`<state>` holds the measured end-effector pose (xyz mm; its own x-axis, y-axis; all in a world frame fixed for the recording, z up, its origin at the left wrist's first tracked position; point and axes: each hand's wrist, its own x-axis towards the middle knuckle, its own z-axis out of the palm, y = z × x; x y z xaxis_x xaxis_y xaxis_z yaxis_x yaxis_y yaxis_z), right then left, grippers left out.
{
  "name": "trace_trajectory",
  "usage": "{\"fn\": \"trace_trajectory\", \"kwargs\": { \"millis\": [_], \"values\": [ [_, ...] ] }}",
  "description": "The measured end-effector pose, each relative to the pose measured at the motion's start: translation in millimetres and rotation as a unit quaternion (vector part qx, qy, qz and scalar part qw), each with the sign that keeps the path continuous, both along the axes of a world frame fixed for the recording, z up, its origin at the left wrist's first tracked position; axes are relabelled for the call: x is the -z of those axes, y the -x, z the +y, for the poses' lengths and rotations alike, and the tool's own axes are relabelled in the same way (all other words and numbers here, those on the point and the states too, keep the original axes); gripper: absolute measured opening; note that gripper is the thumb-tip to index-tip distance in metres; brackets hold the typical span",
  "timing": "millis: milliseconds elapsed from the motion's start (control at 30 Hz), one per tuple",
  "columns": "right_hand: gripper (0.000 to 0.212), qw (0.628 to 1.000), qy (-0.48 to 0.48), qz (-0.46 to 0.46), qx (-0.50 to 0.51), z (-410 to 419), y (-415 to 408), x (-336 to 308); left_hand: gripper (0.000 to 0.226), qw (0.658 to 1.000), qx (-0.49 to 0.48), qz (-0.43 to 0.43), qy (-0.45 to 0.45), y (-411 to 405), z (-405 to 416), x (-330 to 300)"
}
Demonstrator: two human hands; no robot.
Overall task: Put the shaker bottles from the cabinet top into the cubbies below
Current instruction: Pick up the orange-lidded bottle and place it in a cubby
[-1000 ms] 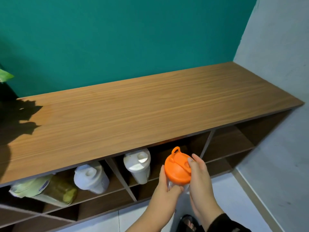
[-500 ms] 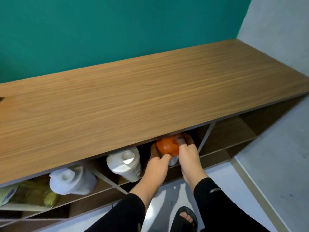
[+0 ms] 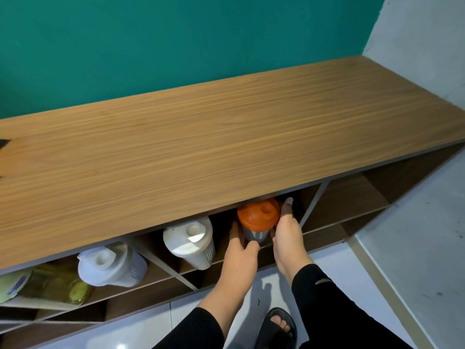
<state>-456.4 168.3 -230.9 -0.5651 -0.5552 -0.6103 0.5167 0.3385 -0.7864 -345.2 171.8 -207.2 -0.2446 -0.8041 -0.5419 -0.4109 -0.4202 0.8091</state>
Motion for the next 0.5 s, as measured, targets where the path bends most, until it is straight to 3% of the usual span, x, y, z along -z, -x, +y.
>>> {"fn": "trace_trajectory", "kwargs": {
  "millis": [67, 233, 367, 433, 500],
  "values": [
    [0.077, 1.0, -0.001, -0.007, -0.004, 3.7, -3.0, -3.0, 0.006, 1.0, 0.014, 0.003, -0.016, 3.6, -1.3, -4.0],
    [0.078, 1.0, -0.001, 0.007, -0.006, 12.5, -5.6, -4.5, 0.017, 0.999, 0.002, -0.002, -0.043, 5.1, -10.7, -17.3],
    [0.072, 1.0, -0.018, -0.011, 0.002, 17.0, -10.2, 1.3, 0.008, 0.999, 0.007, 0.016, -0.042, -4.6, -8.5, -14.2],
    [0.066, 0.997, -0.059, -0.059, 0.0, 27.5, -17.1, 3.8, 0.016, 0.998, 0.019, 0.022, -0.05, -16.6, 1.0, -7.2],
    [0.053, 0.986, -0.104, -0.102, -0.078, 37.7, -30.6, 2.0, 0.045, 0.996, 0.004, 0.021, -0.089, -36.2, 16.9, 2.6]
  ]
}}
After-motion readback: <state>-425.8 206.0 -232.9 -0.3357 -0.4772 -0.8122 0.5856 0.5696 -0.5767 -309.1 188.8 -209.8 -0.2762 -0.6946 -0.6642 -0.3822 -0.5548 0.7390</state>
